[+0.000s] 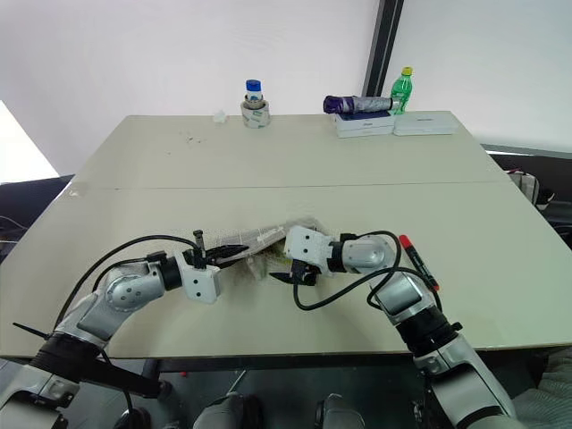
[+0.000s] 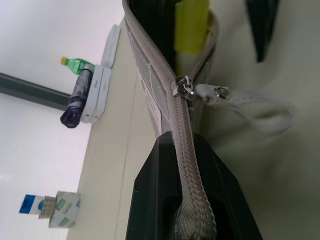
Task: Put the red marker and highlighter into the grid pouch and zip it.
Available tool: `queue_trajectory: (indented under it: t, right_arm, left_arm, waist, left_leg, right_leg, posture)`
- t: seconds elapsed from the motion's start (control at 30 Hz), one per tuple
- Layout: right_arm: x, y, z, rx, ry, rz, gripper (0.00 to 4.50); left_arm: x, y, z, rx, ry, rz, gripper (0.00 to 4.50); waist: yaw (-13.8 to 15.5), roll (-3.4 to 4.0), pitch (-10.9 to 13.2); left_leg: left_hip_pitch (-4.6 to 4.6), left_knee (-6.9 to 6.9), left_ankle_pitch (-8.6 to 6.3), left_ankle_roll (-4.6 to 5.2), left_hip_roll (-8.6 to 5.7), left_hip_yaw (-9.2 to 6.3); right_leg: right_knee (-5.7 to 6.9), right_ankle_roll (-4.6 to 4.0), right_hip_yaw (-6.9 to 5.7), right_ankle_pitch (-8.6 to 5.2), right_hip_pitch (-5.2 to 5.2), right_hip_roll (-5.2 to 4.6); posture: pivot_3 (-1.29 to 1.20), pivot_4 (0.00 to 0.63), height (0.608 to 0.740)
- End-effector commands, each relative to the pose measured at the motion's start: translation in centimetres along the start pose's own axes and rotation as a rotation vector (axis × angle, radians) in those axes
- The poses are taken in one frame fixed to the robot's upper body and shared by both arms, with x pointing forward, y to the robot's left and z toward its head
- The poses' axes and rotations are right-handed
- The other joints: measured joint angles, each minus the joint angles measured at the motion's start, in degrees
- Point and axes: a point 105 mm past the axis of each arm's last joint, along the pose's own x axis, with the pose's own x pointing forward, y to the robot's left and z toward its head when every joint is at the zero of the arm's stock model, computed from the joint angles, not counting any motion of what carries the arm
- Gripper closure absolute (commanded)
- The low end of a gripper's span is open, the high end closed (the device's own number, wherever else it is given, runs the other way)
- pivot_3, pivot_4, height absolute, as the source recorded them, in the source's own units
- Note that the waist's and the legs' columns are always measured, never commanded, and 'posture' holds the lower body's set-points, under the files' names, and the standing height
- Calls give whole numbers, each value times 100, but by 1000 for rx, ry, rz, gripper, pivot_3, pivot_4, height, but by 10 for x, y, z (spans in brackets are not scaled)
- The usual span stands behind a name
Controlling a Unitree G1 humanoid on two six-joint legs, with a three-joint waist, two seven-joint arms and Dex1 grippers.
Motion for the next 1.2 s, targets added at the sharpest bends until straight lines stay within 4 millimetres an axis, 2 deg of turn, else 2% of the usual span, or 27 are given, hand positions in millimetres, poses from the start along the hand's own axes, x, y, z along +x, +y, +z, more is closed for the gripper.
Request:
queue_trajectory:
  t: [0.03, 0.27, 0.5, 0.63, 0.7, 0.77, 0.87, 0.93, 1.03, 1.13, 1.2]
  right_arm:
    - [-13, -7, 14, -55, -39, -16, 61]
    - [-45, -12, 13, -68, 0, -53, 61]
    - [-85, -12, -10, -6, 115, -74, 61]
    - [-102, -19, 3, 203, -44, -167, 61]
    - [-113, -24, 7, 368, -187, -271, 61]
    - [-127, -28, -8, 457, -252, -454, 61]
    - [-148, -24, -35, 458, -224, -765, 61]
    - [-157, -14, -50, 467, -164, -895, 61]
    - [-165, -4, -58, 485, -132, -1009, 61]
    - [-169, 12, -59, 459, -83, -1037, 61]
    - [-177, 16, -68, 464, -35, -1091, 61]
  left_arm:
    - [-2, 15, 6, -4, -25, 67, 4500]
    - [-7, 15, 0, -41, 3, 86, 4500]
    - [-10, 16, -6, -44, 18, 97, 4500]
    - [-9, 17, -7, -46, 21, 106, 4500]
    - [-9, 17, -9, -47, 28, 106, 4500]
    - [-11, 14, -12, -52, 41, 97, 4500]
    - [-12, 11, -13, -55, 44, 93, 4500]
    - [-12, 10, -13, -59, 44, 93, 4500]
    - [-11, 8, -13, -64, 39, 90, 4500]
    - [-9, 7, -11, -67, 27, 82, 4500]
    - [-8, 7, -11, -64, 25, 78, 4500]
  waist:
    - [1, 0, 0]
    - [0, 0, 0]
    - [5, -1, 0]
    - [8, -1, 0]
    - [7, -3, 0]
    - [15, -6, -1]
    - [46, -5, -1]
    - [39, -5, -1]
    - [3, -4, -1]
    - [-9, -4, -1]
    - [-11, -4, -1]
  left_leg:
    - [0, 0, 0, 0, 0, 0]
    - [0, 0, 0, 0, 0, -2]
    - [1, 1, -20, 33, -1, -4]
    - [1, -1, -20, 33, -1, -4]
    - [1, 0, -20, 33, 0, -6]
    - [2, -1, -20, 33, 0, -11]
    - [2, 0, -21, 35, -3, -12]
    - [1, 1, -21, 35, -5, -10]
    - [3, -1, -21, 34, -4, -11]
    - [5, -5, -20, 32, -2, -12]
    - [6, -7, -19, 31, -2, -12]
  right_leg:
    - [0, 0, 0, 0, 0, 0]
    - [0, 0, 0, 0, 0, 0]
    - [0, 0, 0, 0, 2, -2]
    - [0, 0, 0, 0, 2, -1]
    - [0, 0, 0, 0, 2, 0]
    - [0, 0, -1, 0, 6, 2]
    - [-3, 0, -5, 0, 11, -2]
    - [-3, 0, -4, 0, 11, -4]
    - [-3, 0, -3, 0, 10, -3]
    - [-2, 1, -2, -1, 9, 0]
    - [-2, 1, 0, -1, 9, 1]
  posture:
    - [0, 150, 740]
    - [0, 150, 740]
    - [0, 150, 740]
    - [0, 150, 740]
    - [0, 150, 740]
    - [0, 150, 740]
    - [0, 150, 740]
    - [0, 150, 740]
    - [0, 150, 740]
    - [0, 150, 740]
    - [0, 150, 740]
